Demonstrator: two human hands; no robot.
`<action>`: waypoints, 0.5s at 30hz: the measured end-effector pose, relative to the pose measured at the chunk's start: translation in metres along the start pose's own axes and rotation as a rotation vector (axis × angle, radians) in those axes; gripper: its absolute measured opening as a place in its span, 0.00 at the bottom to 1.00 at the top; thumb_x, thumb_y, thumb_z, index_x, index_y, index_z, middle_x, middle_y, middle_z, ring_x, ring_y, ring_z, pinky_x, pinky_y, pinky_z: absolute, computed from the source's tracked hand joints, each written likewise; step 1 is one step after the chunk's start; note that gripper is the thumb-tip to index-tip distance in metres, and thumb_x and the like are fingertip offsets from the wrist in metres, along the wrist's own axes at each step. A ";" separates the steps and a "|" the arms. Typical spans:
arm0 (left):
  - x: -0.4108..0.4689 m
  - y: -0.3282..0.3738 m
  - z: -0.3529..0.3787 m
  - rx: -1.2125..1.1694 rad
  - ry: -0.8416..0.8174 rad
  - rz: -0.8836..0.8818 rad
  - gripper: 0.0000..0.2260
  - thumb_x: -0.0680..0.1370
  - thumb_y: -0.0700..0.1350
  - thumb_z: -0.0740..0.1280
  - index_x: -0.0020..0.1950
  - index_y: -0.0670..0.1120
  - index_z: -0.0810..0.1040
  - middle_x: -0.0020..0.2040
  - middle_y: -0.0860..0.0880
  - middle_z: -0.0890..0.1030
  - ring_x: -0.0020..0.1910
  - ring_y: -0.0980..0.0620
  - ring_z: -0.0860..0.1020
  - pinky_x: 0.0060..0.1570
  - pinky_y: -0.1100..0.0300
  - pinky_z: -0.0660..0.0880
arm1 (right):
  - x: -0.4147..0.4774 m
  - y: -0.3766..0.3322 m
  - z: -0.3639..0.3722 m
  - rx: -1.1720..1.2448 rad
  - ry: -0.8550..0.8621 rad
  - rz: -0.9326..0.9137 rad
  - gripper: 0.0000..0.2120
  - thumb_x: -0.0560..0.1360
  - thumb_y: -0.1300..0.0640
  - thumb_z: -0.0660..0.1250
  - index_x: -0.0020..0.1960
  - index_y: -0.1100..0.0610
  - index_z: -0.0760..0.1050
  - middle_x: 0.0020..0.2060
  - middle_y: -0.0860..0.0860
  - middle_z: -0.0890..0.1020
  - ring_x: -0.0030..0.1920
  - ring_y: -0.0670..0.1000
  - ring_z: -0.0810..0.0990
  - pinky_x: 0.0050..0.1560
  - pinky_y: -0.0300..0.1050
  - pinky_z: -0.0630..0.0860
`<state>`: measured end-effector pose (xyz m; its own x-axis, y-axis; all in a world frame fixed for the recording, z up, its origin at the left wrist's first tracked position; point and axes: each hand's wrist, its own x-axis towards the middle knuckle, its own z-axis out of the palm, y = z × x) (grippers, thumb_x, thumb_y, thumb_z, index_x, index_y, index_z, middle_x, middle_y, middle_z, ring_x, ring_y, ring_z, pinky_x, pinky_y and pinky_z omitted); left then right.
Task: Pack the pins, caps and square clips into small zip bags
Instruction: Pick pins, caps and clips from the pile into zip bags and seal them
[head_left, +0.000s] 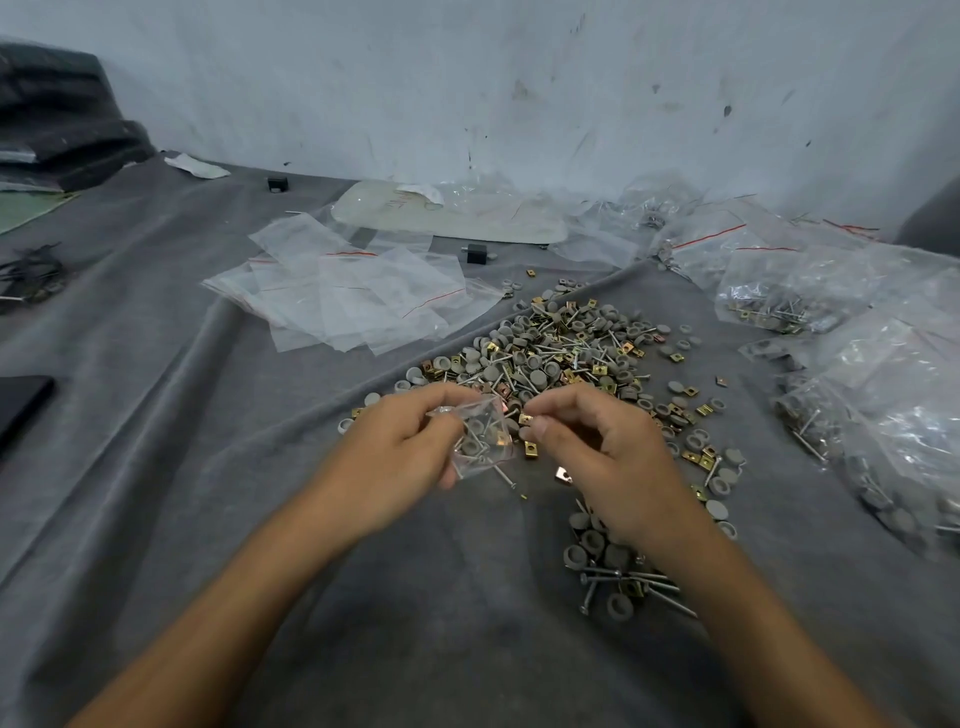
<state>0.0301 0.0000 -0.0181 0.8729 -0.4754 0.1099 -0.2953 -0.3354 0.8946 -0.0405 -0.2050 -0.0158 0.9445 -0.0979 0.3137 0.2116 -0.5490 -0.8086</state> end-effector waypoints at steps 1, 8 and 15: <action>0.000 0.000 0.000 -0.004 0.006 0.000 0.15 0.74 0.57 0.58 0.56 0.64 0.81 0.27 0.50 0.80 0.28 0.58 0.74 0.36 0.58 0.69 | 0.000 0.002 0.000 -0.080 -0.009 0.000 0.07 0.79 0.57 0.70 0.52 0.45 0.81 0.42 0.40 0.84 0.45 0.41 0.81 0.42 0.31 0.73; -0.001 0.002 -0.002 0.017 -0.004 -0.009 0.15 0.76 0.53 0.58 0.57 0.62 0.81 0.29 0.49 0.81 0.28 0.59 0.73 0.34 0.58 0.70 | -0.006 0.003 0.018 -0.655 -0.215 -0.112 0.12 0.79 0.42 0.65 0.55 0.48 0.80 0.50 0.42 0.78 0.54 0.47 0.71 0.57 0.45 0.68; -0.001 0.003 -0.004 0.035 0.001 -0.024 0.17 0.76 0.52 0.57 0.59 0.60 0.80 0.29 0.50 0.81 0.27 0.58 0.72 0.33 0.59 0.69 | -0.004 0.004 0.016 -0.689 -0.157 -0.071 0.07 0.83 0.50 0.60 0.54 0.50 0.74 0.51 0.45 0.76 0.54 0.48 0.72 0.59 0.46 0.68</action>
<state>0.0295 0.0029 -0.0137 0.8801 -0.4664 0.0889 -0.2876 -0.3748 0.8813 -0.0398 -0.1936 -0.0278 0.9703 0.0501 0.2367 0.1161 -0.9547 -0.2739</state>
